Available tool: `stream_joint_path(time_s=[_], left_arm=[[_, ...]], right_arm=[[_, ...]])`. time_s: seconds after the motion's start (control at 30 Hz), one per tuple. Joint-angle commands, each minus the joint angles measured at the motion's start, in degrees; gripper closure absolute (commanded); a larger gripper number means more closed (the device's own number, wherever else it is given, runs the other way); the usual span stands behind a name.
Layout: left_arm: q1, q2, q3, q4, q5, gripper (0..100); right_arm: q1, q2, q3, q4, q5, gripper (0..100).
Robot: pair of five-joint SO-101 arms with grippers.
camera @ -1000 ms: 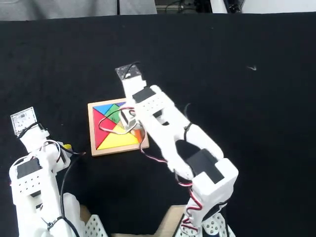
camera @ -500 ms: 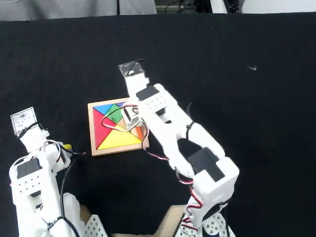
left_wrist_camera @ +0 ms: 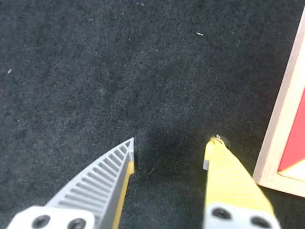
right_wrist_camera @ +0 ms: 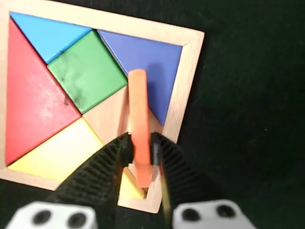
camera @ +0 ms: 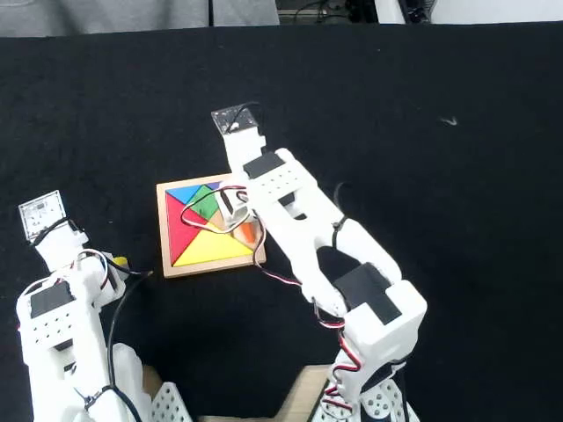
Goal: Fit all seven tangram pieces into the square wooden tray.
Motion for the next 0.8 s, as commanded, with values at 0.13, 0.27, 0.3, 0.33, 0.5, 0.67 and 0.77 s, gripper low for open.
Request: stream_joint_path(time_s=[0.13,0.27,0.3,0.33,0.5,0.67,0.77], left_arm=[[0.8,-0.8,-0.4,-1.0,-0.4,76],[0.8,-0.8,-0.4,-1.0,-0.4,76],[0.8,-0.8,-0.4,-1.0,-0.4,76],[0.8,-0.8,-0.4,-1.0,-0.4,76],[0.8,-0.8,-0.4,-1.0,-0.4,76],[0.9,-0.8,-0.4,-1.0,-0.4,76],[0.9,-0.8,-0.4,-1.1,-0.4,76]], right_arm=[[0.3,-1.3,-2.3,0.8,0.4,85.8],[-1.9,-1.3,-2.4,0.7,0.6,85.8],[-2.6,-1.3,-2.4,0.7,1.2,85.8],[-3.1,-1.3,-2.4,0.7,1.6,85.8],[-3.6,-1.3,-3.0,0.9,1.9,93.2],[-5.5,-1.3,-5.1,3.7,1.9,94.2],[-7.6,-1.3,-6.1,4.7,2.0,94.2]])
